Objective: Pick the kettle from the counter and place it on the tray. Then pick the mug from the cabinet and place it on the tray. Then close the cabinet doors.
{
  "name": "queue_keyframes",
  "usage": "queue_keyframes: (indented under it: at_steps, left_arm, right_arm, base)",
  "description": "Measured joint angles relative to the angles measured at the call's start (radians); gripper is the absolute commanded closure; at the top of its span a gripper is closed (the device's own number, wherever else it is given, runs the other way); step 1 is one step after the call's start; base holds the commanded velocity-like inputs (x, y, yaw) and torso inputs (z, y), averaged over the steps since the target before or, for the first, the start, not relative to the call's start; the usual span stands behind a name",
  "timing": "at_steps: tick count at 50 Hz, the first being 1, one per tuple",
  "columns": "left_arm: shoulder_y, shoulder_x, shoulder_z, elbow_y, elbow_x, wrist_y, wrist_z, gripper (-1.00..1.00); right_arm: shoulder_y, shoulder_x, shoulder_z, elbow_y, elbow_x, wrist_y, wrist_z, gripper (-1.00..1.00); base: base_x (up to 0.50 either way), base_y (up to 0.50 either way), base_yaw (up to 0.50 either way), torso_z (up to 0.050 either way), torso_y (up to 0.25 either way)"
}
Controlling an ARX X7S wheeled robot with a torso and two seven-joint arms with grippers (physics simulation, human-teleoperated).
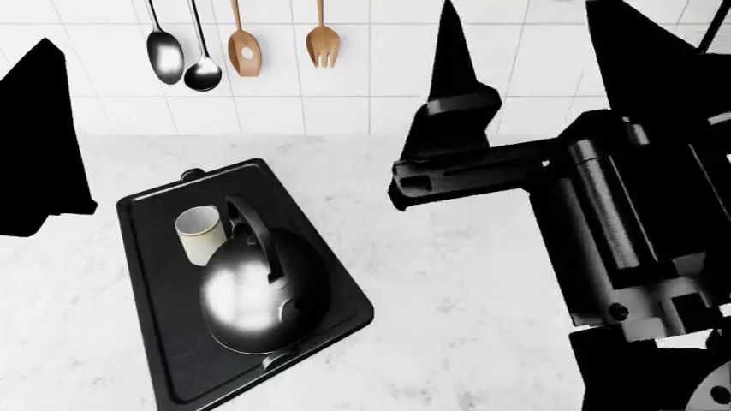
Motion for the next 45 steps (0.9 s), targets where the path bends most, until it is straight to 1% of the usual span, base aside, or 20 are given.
queue_keyframes:
  at_steps: [4,6,9,13,17,23,28,35,45]
  left_arm:
    - [-0.037,0.003,-0.024,0.043,-0.025,-0.002,-0.044,-1.0]
    - [-0.085,0.022,-0.053,0.06,-0.065,-0.04,-0.081,-1.0]
    - [-0.181,0.049,-0.1,0.079,-0.156,-0.109,-0.164,-1.0]
    - [-0.313,0.069,-0.147,0.096,-0.28,-0.18,-0.283,-1.0]
    - [-0.421,0.076,-0.18,0.107,-0.378,-0.225,-0.381,-1.0]
    - [-0.544,0.072,-0.21,0.116,-0.481,-0.269,-0.488,-1.0]
    - [-0.604,0.077,-0.232,0.119,-0.539,-0.3,-0.544,-1.0]
    - [-0.643,0.092,-0.261,0.118,-0.589,-0.339,-0.589,-1.0]
    - [-0.653,0.12,-0.3,0.114,-0.627,-0.387,-0.615,-1.0]
  right_arm:
    - [0.242,0.094,-0.334,-0.044,-0.149,-0.192,0.067,-1.0]
    - [0.33,0.135,-0.515,-0.059,-0.208,-0.263,0.092,-1.0]
    - [0.433,0.185,-0.727,-0.078,-0.28,-0.343,0.121,-1.0]
    - [0.53,0.237,-0.927,-0.095,-0.352,-0.418,0.148,-1.0]
    - [0.595,0.276,-1.067,-0.107,-0.405,-0.472,0.167,-1.0]
    - [0.654,0.315,-1.196,-0.117,-0.452,-0.522,0.184,-1.0]
    - [0.682,0.338,-1.25,-0.122,-0.47,-0.532,0.192,-1.0]
    - [0.705,0.357,-1.291,-0.126,-0.484,-0.534,0.198,-1.0]
    - [0.719,0.371,-1.319,-0.129,-0.492,-0.536,0.202,-1.0]
  base:
    - [0.0,0.0,0.0,0.0,0.0]
    - [0.0,0.0,0.0,0.0,0.0]
    - [0.0,0.0,0.0,0.0,0.0]
    - [0.0,0.0,0.0,0.0,0.0]
    - [0.0,0.0,0.0,0.0,0.0]
    - [0.0,0.01,0.0,0.0,0.0]
    - [0.0,0.45,0.0,0.0,0.0]
    - [0.0,0.5,0.0,0.0,0.0]
    - [0.0,0.5,0.0,0.0,0.0]
